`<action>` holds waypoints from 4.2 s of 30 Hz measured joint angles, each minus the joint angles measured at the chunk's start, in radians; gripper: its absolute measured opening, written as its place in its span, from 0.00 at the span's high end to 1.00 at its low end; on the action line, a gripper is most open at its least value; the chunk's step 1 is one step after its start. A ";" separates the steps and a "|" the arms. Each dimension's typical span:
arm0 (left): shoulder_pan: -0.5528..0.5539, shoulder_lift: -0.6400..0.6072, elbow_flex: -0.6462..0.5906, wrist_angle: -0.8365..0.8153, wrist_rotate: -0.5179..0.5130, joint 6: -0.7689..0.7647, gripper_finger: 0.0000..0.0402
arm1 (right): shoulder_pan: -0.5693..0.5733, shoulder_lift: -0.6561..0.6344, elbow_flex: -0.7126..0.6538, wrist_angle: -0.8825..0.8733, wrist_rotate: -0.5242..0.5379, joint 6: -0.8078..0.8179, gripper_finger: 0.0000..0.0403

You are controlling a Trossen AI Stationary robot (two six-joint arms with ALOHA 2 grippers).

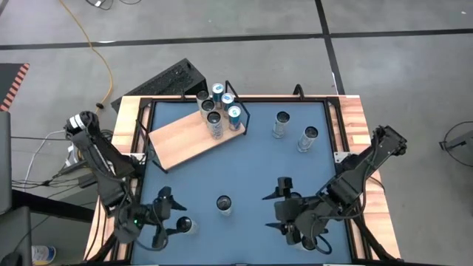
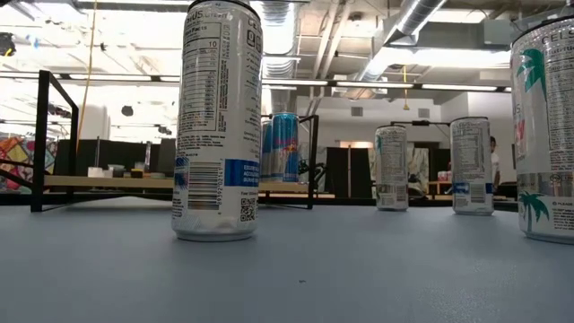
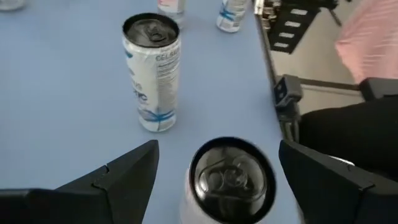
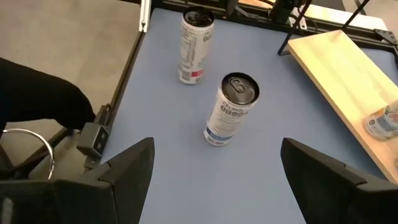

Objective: Place canned beverage on shelf
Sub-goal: Put the bottom left white and pink soda can on the shelf

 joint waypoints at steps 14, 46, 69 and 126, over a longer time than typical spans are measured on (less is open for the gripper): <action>-0.044 0.070 0.000 0.027 -0.095 -0.134 0.21 | -0.027 0.000 0.000 -0.008 -0.001 -0.001 0.17; -0.038 0.069 0.001 -0.021 -0.106 -0.038 0.21 | -0.059 -0.001 -0.074 0.045 -0.053 -0.001 0.17; -0.039 0.150 0.024 0.011 -0.088 -0.051 0.21 | -0.060 0.016 -0.072 0.056 -0.075 -0.015 0.17; 0.645 0.240 0.336 -0.975 -0.311 -0.890 0.41 | -0.099 0.016 -0.072 0.051 -0.071 0.027 0.17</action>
